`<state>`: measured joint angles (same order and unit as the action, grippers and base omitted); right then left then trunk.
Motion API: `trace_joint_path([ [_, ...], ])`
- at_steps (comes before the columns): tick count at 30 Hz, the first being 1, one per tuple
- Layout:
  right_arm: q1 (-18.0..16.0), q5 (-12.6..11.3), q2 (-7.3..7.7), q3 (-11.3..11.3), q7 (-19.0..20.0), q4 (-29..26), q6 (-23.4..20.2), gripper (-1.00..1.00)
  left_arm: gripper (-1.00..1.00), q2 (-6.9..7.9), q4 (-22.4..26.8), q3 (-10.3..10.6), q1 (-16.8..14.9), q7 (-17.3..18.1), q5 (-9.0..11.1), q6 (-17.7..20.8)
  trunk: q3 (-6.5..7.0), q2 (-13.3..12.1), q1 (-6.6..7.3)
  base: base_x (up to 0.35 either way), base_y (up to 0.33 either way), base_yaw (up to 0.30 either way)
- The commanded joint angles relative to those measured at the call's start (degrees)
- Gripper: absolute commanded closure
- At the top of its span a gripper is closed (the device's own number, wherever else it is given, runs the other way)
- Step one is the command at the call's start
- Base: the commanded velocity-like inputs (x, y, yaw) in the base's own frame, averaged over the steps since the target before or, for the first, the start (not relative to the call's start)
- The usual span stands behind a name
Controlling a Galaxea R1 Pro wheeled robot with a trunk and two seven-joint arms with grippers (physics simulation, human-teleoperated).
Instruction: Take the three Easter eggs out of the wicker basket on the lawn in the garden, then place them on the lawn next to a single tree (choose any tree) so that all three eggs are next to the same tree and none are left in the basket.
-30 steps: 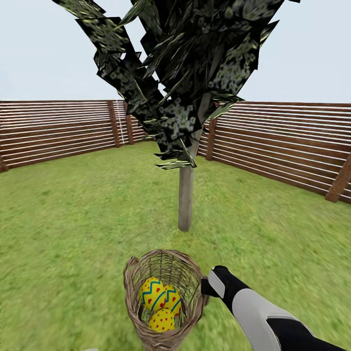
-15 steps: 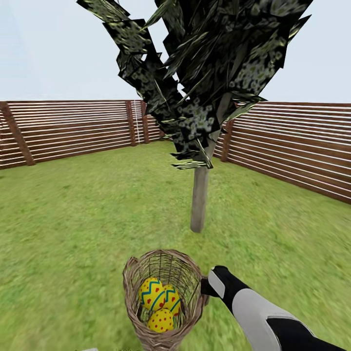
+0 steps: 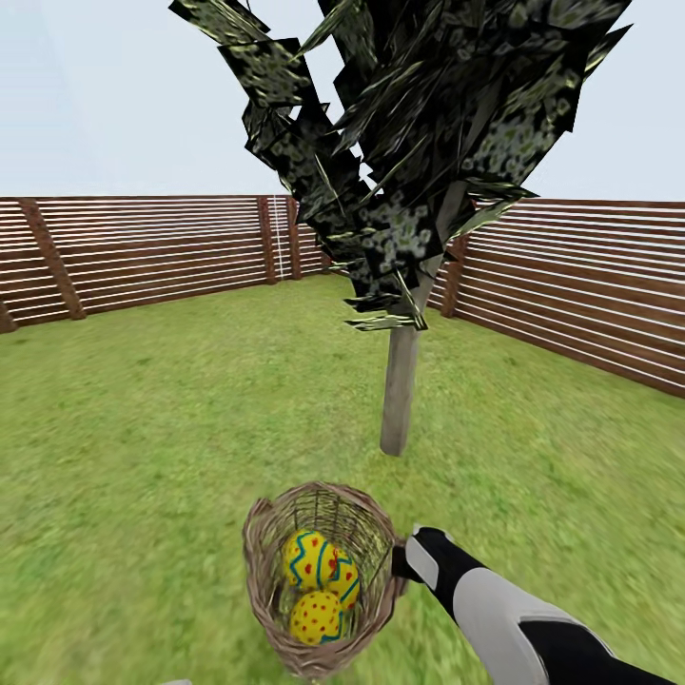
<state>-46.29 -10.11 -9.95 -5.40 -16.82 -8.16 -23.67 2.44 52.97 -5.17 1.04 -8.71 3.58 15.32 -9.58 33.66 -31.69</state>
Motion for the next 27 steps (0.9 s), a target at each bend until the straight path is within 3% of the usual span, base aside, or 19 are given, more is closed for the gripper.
trace_joint_path([
  [1, -0.03, -0.53, -0.05, -0.58, -0.25, -0.03, 0.05, 1.0, -1.0, 0.02, 0.14, 0.08, 0.02, -0.26, 0.38, 0.32, -0.09, 0.09, -0.02, 0.0, 0.0, 0.0],
  [6, -0.03, -0.52, -0.05, -0.57, 0.56, 0.07, -0.3, 1.0, -1.0, 0.02, 0.11, 0.13, 0.02, -0.22, 0.3, 0.27, -0.05, 0.09, -0.02, 0.0, 0.0, 0.086],
  [27, -0.03, -0.49, -0.05, -0.08, 0.94, 1.08, -0.68, 1.0, -1.0, 0.08, 0.14, -0.08, 0.02, -0.12, 0.63, -1.14, -0.04, 0.09, -0.02, 0.037, 0.0, 0.285],
])
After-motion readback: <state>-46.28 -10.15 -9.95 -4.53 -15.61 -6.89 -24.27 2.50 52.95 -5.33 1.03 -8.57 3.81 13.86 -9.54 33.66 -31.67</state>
